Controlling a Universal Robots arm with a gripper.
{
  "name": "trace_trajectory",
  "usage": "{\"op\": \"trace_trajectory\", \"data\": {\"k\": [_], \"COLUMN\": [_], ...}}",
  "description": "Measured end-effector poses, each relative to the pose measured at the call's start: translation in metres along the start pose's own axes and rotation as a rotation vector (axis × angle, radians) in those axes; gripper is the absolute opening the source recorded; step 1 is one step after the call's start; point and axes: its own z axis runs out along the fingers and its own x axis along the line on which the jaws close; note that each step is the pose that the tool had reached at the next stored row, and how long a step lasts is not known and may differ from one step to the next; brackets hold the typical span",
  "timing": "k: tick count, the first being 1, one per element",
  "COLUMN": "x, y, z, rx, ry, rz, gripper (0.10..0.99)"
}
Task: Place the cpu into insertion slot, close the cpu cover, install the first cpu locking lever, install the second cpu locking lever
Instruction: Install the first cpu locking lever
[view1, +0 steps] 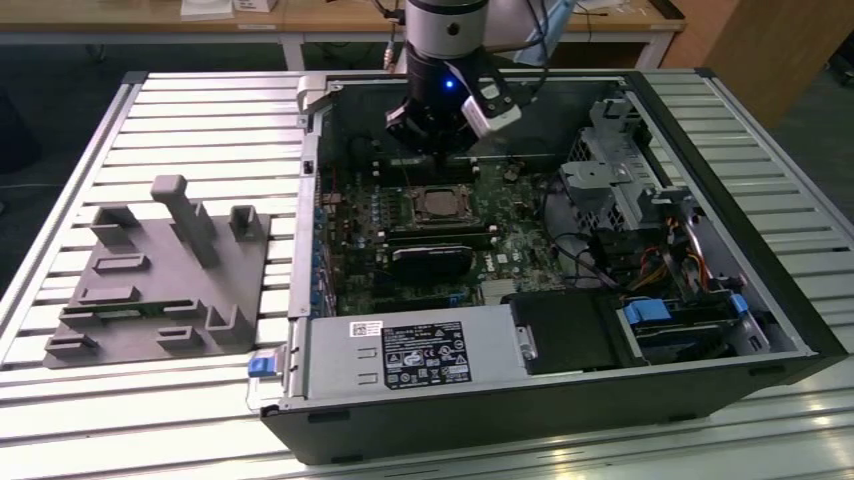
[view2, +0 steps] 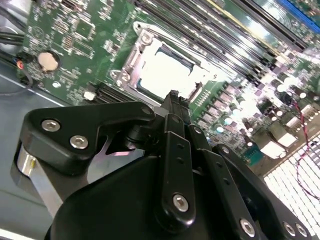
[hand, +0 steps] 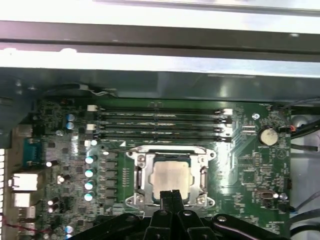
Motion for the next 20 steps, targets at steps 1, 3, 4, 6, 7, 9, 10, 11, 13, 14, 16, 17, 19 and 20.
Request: {"op": "trace_trajectory", "data": {"k": [1, 3, 4, 6, 7, 9, 10, 11, 13, 14, 16, 17, 19, 20], "x": [0.0026, 0.0084, 0.0112, 0.0165, 0.0194, 0.0275, 0.0301, 0.0326, 0.0368, 0.0389, 0.0427, 0.0446, 0.0484, 0.0502], "y": [0.0, -0.0001, -0.0002, -0.0003, -0.0004, -0.0005, -0.0005, -0.0006, -0.0006, -0.0007, -0.0009, -0.0011, -0.0013, -0.0014], "z": [0.0, -0.0002, -0.0002, -0.0003, -0.0003, -0.0004, -0.0004, -0.0004, -0.0001, 0.0, 0.0005, 0.0006, 0.001, 0.0012], "rx": [-0.001, -0.001, -0.002, -0.002, -0.003, -0.004, -0.004, -0.004, -0.007, -0.01, -0.021, -0.027, -0.04, -0.048], "ry": [-0.0001, -0.0002, -0.0004, -0.0005, -0.0006, -0.0009, -0.0009, -0.001, -0.0011, -0.001, -0.0012, -0.0012, -0.0014, -0.0015], "rz": [0.0, 0.0, 0.0, 0.0, 0.0, 0.0, 0.0, 0.0, 0.0, 0.0, 0.001, 0.001, 0.001, 0.002], "gripper": [0.106, 0.106, 0.106, 0.106, 0.106, 0.106, 0.106, 0.106, 0.106, 0.106, 0.106, 0.106, 0.106, 0.106]}}
